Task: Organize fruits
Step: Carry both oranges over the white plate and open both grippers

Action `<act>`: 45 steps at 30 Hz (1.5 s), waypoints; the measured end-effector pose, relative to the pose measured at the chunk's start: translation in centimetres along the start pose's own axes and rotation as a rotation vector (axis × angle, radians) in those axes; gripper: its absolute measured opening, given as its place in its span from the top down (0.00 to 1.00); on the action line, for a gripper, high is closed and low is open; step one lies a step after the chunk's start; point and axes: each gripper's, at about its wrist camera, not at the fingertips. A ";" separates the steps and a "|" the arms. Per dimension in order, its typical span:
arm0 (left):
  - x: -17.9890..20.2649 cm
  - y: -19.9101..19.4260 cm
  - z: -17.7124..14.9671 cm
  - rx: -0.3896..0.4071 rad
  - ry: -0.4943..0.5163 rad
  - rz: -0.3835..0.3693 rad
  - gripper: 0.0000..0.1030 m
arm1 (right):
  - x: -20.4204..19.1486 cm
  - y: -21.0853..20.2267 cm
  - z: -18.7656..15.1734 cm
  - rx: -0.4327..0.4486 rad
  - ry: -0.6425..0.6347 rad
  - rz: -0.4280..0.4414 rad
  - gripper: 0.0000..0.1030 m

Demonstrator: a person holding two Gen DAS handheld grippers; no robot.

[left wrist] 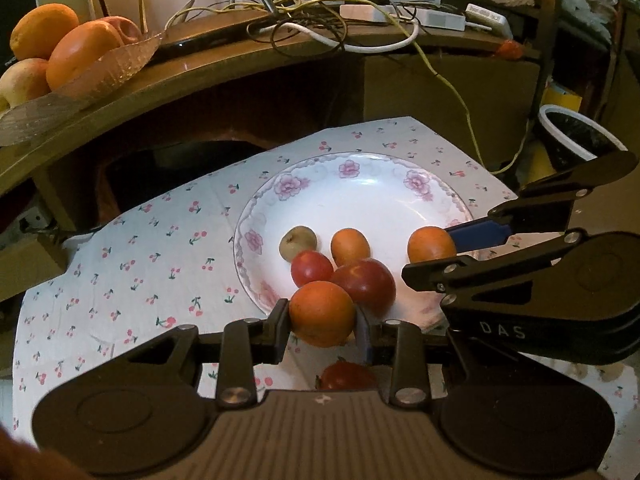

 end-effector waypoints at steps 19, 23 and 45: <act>-1.1 1.5 1.2 0.053 -0.041 -0.043 0.62 | 1.2 2.1 0.3 0.011 0.055 -0.017 0.68; -1.3 1.6 1.5 0.058 -0.053 -0.059 0.62 | 1.5 2.3 0.4 0.017 0.063 -0.028 0.68; -1.3 3.9 3.6 0.084 -0.043 -0.056 0.61 | 3.3 2.6 0.4 0.065 0.111 -0.081 0.54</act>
Point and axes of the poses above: each gripper's, at about its wrist camera, not at the fingertips, and y roughly the way its jaws point, x to its right, z to its top, and after that the axes turned 13 degrees about -y, right-handed
